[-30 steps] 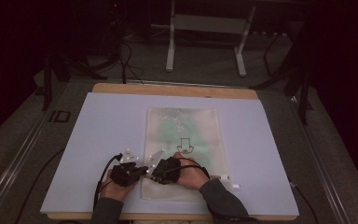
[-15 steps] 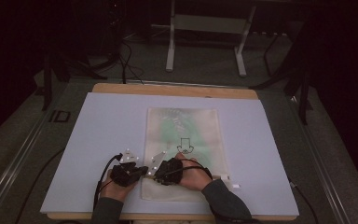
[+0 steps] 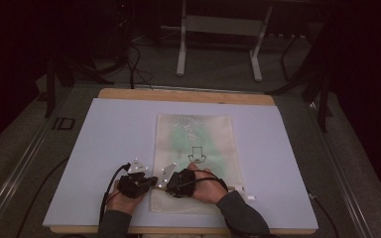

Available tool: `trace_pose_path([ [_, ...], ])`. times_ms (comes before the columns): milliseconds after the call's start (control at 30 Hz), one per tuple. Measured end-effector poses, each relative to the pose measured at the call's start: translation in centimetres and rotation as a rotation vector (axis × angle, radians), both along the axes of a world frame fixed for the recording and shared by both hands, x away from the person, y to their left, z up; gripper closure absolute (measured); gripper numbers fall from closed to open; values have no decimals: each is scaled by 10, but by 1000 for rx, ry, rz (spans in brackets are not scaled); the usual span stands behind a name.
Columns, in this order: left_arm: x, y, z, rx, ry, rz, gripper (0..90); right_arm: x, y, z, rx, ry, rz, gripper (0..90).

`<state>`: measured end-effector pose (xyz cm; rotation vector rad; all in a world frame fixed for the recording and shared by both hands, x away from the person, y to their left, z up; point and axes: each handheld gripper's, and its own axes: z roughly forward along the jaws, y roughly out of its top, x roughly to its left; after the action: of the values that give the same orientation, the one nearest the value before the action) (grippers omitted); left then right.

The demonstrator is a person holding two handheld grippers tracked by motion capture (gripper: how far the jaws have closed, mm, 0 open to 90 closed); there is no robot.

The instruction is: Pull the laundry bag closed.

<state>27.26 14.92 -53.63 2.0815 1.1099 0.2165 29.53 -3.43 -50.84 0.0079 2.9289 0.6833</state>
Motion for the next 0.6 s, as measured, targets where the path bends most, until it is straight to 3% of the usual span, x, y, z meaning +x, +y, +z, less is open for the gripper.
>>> trace_pose_path([
  [600, 0, 0, 0, 2, -1, 1, 897, -2, -7, 2, -15, -6, 6, 823],
])
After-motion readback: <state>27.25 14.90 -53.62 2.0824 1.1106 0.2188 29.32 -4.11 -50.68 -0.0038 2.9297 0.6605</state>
